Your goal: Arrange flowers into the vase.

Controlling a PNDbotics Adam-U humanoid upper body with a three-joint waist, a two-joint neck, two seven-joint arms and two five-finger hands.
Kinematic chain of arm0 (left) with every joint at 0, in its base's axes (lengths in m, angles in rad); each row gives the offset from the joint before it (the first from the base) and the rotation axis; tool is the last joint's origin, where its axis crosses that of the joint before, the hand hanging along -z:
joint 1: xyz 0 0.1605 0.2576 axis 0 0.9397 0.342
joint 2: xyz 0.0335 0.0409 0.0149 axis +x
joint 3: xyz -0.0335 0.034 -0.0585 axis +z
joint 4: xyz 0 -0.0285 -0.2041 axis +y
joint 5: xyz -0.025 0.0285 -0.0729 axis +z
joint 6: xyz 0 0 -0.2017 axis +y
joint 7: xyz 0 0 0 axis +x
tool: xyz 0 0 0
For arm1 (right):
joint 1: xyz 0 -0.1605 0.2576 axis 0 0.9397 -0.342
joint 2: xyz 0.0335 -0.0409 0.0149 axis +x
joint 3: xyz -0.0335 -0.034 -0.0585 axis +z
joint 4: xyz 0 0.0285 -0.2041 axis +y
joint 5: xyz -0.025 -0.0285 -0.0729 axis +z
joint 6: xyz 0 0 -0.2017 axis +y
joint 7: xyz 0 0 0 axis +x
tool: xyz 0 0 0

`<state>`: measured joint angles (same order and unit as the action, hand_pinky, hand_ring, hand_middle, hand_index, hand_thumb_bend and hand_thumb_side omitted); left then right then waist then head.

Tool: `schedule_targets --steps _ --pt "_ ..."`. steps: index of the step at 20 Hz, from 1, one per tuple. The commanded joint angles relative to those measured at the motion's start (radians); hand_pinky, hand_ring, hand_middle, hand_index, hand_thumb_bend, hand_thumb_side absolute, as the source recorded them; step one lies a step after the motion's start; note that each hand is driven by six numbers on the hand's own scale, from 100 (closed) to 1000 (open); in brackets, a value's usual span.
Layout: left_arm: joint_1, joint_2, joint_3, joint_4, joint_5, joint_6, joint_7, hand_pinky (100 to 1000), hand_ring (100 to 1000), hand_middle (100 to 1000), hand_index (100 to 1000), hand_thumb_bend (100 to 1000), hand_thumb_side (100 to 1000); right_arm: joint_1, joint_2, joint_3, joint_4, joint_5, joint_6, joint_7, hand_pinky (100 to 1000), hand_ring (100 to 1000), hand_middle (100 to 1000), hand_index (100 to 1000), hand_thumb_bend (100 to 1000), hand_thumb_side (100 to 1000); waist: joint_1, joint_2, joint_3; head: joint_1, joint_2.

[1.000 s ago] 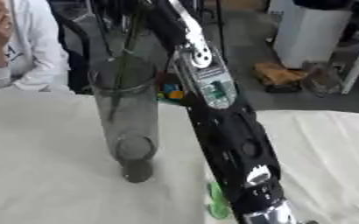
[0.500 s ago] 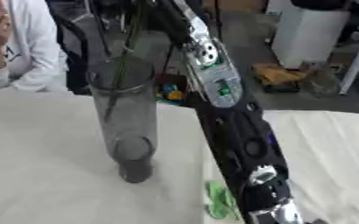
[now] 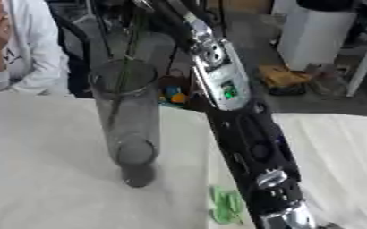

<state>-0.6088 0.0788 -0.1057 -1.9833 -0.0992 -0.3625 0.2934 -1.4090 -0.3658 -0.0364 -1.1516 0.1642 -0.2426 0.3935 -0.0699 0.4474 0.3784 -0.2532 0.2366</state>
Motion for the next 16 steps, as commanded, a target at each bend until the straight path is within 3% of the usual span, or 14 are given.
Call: schedule_targets --steps 1,9,16 --pt "-0.008 0.01 0.008 -0.017 -0.003 0.001 -0.001 794 861 885 954 100 1000 -0.027 -0.027 0.002 -0.011 0.041 0.009 0.011 351 479 392 404 100 853 0.007 -0.036 0.0 0.004 0.002" --pt "-0.008 0.011 0.008 -0.017 -0.002 0.0 -0.002 794 862 884 954 100 1000 -0.029 -0.039 0.012 -0.007 0.132 -0.037 0.001 421 508 425 432 100 819 0.002 -0.041 -0.004 0.009 0.005" --pt "-0.009 0.012 0.008 -0.017 -0.001 0.0 -0.004 794 862 883 954 100 1000 -0.03 -0.044 0.018 -0.003 0.183 -0.045 0.018 466 539 462 511 100 806 -0.001 -0.046 -0.006 0.013 0.009"
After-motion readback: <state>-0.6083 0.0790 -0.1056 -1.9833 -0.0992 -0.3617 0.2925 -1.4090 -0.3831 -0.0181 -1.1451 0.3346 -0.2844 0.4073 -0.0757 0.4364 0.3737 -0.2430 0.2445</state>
